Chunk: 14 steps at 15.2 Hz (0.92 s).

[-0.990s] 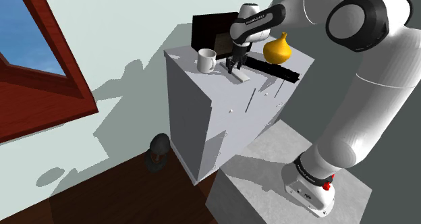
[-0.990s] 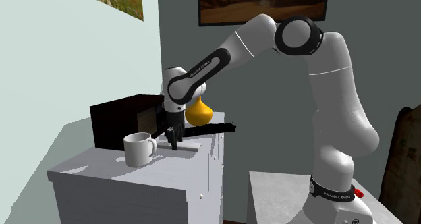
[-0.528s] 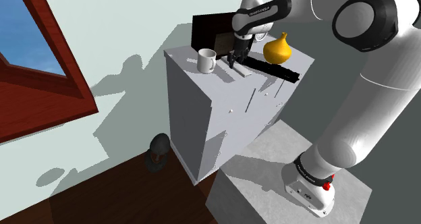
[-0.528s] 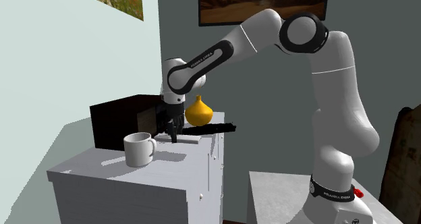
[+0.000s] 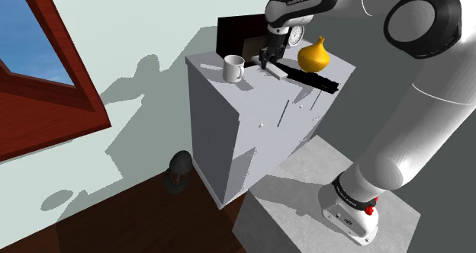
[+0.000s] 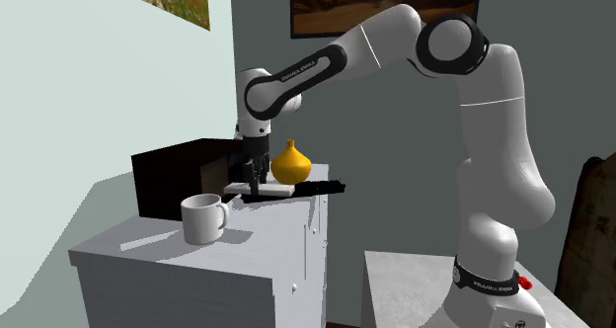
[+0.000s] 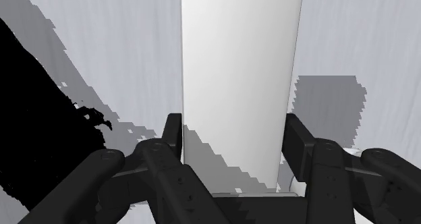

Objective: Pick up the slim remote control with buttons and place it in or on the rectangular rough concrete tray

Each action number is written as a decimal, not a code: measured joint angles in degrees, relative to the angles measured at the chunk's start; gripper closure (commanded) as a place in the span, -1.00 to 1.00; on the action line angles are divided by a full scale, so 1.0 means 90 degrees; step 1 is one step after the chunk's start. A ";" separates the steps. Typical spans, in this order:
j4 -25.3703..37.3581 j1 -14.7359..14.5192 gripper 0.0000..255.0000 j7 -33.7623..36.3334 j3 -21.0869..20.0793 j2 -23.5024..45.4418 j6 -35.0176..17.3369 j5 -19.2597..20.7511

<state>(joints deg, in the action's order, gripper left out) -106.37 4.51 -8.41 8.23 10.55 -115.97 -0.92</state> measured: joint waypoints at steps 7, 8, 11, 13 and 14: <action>0.0306 0.0031 1.00 -0.0050 0.0029 -0.0151 0.0456 0.0021; 0.0330 0.0090 1.00 -0.0148 0.0071 -0.0147 0.0476 0.0015; 0.0359 0.0336 1.00 -0.0567 0.0246 -0.0151 0.0510 -0.0006; 0.0301 0.0474 1.00 -0.0810 0.0345 -0.0141 0.0441 -0.0022; 0.0258 0.0568 1.00 -0.0974 0.0413 -0.0174 0.0435 -0.0025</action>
<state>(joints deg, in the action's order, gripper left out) -104.05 9.63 -17.17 11.95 8.99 -112.06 -1.14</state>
